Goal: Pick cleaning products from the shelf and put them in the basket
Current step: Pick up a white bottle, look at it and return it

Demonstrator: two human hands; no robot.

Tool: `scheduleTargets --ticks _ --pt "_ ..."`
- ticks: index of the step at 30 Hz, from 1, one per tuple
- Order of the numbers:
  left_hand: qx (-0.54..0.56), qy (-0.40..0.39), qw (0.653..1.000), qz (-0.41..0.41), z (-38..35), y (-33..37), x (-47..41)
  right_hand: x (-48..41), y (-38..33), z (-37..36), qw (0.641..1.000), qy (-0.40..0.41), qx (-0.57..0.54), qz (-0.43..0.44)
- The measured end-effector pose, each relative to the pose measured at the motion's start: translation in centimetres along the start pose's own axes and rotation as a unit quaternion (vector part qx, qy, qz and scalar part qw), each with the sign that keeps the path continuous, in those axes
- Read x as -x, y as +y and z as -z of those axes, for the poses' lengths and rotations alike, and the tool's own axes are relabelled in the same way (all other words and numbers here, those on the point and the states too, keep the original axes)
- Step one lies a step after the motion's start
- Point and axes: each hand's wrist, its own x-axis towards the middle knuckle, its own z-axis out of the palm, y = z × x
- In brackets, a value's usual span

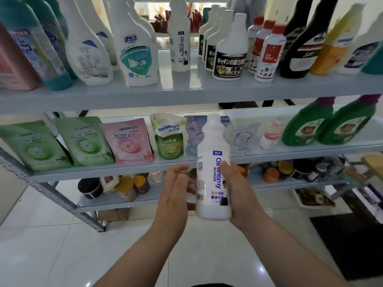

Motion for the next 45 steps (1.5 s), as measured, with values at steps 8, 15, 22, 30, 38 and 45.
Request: scheduleTargets --ticks 8,15,22,30,38,45 --pt "0.234 -0.052 0.939 0.248 -6.8 -2.6 1.7 1.1 -1.9 5.0 0.955 -0.035 0.288 0.066" --pt "-0.004 -0.005 0.994 0.110 -9.7 -2.8 3.5 1.9 -3.3 8.1 0.993 0.018 0.098 -0.058" --pt "0.201 -0.080 0.937 0.274 -13.3 -2.8 4.7 3.2 -4.6 10.4 0.992 -0.039 0.116 0.025" --pt "0.104 -0.083 0.952 0.275 -12.8 -2.2 6.5 2.9 -5.5 12.8 0.984 0.013 0.021 -0.176" --pt "0.147 -0.118 0.938 0.289 -11.7 -3.1 6.3 2.8 -4.1 12.2 0.994 0.015 0.041 -0.102" --pt "-0.151 -0.104 0.974 0.132 -8.0 -3.7 3.8 1.7 -5.0 9.5 0.964 -0.058 0.248 0.076"
